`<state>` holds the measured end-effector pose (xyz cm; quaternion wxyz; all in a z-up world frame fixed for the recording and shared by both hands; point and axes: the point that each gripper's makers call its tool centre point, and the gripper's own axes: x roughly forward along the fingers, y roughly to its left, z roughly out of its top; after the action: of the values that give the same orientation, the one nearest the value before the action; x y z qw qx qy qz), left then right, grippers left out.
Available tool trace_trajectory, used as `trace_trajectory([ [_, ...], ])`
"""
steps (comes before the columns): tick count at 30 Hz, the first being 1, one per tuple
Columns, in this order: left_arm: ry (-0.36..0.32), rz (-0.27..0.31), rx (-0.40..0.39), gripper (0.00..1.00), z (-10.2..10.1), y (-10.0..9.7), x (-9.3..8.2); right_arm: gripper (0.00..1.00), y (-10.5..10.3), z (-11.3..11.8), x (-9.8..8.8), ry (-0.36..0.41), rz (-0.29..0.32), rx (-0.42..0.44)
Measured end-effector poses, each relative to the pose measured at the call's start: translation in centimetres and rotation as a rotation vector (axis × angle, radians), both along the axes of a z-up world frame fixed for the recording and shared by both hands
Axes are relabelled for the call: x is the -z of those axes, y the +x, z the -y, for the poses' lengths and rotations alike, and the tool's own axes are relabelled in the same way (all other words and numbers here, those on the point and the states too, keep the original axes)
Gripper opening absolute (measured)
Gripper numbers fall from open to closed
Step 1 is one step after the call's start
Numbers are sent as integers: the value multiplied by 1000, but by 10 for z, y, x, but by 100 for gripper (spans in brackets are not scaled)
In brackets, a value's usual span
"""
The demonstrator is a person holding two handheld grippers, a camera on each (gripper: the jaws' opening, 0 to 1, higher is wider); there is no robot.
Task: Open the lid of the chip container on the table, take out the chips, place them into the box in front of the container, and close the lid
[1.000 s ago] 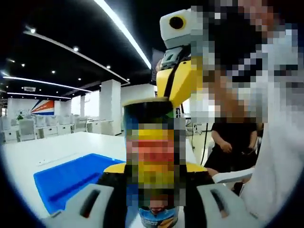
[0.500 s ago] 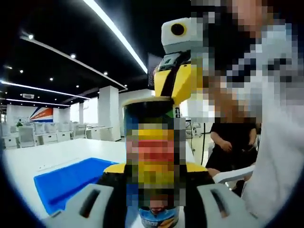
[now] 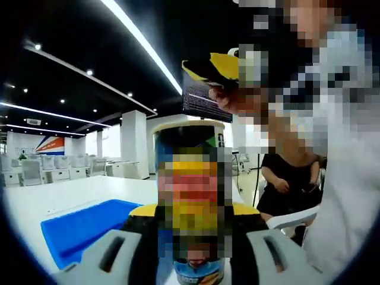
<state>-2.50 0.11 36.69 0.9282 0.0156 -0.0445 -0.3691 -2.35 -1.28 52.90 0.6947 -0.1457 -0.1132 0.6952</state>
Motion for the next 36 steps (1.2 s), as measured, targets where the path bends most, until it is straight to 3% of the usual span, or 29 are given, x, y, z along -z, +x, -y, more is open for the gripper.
trace_trajectory([
  [6, 18, 1, -3, 45, 0, -1, 1, 26, 46, 42, 45, -43, -63, 136],
  [12, 21, 1, -4, 45, 0, 0, 2, 26, 74, 66, 74, -37, -123, 223],
  [16, 22, -2, -3, 45, 0, -1, 4, 27, 87, 78, 95, -30, -188, 260],
  [26, 42, -5, -5, 45, 0, -1, 7, 37, 117, 103, 142, -72, -195, 376],
  [30, 48, -7, -10, 45, 0, -1, 7, 43, 118, 107, 167, -73, -254, 364],
  [33, 52, -4, -13, 45, 0, -1, 7, 49, 124, 111, 197, -123, -250, 406],
  [36, 56, -1, -10, 45, 1, -1, 7, 49, 131, 118, 225, -179, -260, 471],
])
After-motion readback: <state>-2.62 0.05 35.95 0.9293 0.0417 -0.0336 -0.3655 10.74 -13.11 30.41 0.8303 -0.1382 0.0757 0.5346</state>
